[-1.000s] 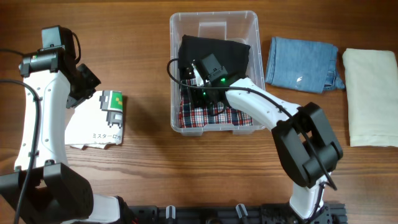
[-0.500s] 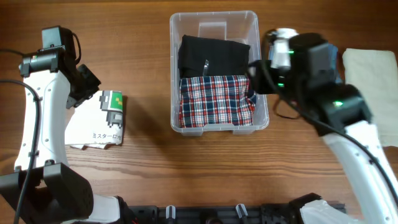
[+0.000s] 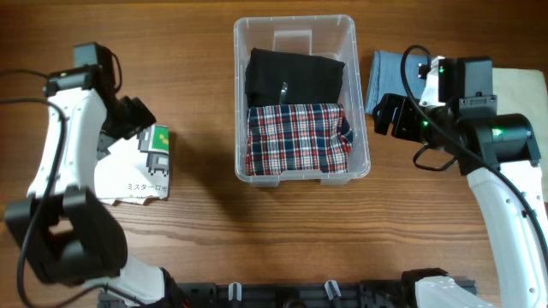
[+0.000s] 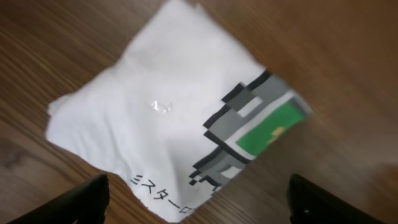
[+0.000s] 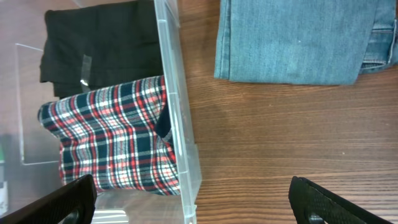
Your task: Pack container
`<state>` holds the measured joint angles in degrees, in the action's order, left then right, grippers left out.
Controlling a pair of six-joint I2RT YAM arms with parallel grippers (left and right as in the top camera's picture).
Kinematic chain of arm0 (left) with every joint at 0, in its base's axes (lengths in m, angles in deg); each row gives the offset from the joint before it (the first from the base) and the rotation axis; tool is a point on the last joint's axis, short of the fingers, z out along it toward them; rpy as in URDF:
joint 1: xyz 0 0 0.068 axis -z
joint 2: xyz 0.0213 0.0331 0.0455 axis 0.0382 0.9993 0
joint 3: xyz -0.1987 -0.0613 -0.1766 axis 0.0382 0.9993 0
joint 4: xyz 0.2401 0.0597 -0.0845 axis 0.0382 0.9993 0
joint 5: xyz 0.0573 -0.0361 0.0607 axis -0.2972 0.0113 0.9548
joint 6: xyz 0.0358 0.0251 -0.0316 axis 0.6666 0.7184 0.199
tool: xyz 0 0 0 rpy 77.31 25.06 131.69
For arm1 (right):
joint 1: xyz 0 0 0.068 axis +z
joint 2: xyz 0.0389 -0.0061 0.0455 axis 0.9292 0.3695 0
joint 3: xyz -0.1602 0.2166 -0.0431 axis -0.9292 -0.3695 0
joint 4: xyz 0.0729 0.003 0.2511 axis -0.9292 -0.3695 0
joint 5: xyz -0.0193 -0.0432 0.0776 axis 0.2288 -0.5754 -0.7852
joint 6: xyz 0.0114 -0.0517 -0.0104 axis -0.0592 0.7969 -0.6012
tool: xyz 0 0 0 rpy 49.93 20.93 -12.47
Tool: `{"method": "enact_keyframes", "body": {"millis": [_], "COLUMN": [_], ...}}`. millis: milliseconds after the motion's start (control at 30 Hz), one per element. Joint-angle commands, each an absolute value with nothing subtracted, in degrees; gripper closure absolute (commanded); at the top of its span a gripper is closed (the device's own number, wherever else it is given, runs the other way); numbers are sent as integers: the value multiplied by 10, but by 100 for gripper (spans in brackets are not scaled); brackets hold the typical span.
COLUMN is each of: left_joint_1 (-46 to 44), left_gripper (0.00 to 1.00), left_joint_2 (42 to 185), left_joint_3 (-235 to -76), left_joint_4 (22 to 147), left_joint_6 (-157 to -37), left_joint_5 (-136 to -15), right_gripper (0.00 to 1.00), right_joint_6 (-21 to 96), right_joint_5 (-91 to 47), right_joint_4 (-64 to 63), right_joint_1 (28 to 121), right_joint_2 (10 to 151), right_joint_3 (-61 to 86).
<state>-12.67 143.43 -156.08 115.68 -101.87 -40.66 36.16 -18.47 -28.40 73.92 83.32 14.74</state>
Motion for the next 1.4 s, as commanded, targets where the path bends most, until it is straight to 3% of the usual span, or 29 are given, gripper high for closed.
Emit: {"method": "enact_keyframes", "body": {"millis": [0, 300, 533, 767, 1000, 1367], "left_joint_1": [-128, -120, -120, -120, -113, -64], "left_gripper": [10, 8, 28, 17, 15, 9], "left_joint_2": [1480, 1524, 1525, 1523, 1512, 1351], "left_joint_3": [-1525, -1436, -1427, -1420, -1427, -1469], "left_joint_4": [1128, 1014, 1011, 999, 1007, 1067], "left_joint_6": [-1001, -1001, -1001, -961, -911, -883], "left_joint_5": [-412, -426, -426, -455, -456, -461], "right_gripper": [0, 0, 0, 0, 0, 0], "right_joint_6": [363, 360, 360, 343, 353, 376], "right_joint_5": [-171, -172, -173, -171, -146, -138], "right_joint_4": [-291, -290, -286, -282, -271, -264], "right_joint_1": [737, 737, 737, 737, 737, 737], "right_joint_2": [842, 860, 864, 867, 895, 947], "right_joint_3": [140, 140, 140, 140, 140, 140]}}
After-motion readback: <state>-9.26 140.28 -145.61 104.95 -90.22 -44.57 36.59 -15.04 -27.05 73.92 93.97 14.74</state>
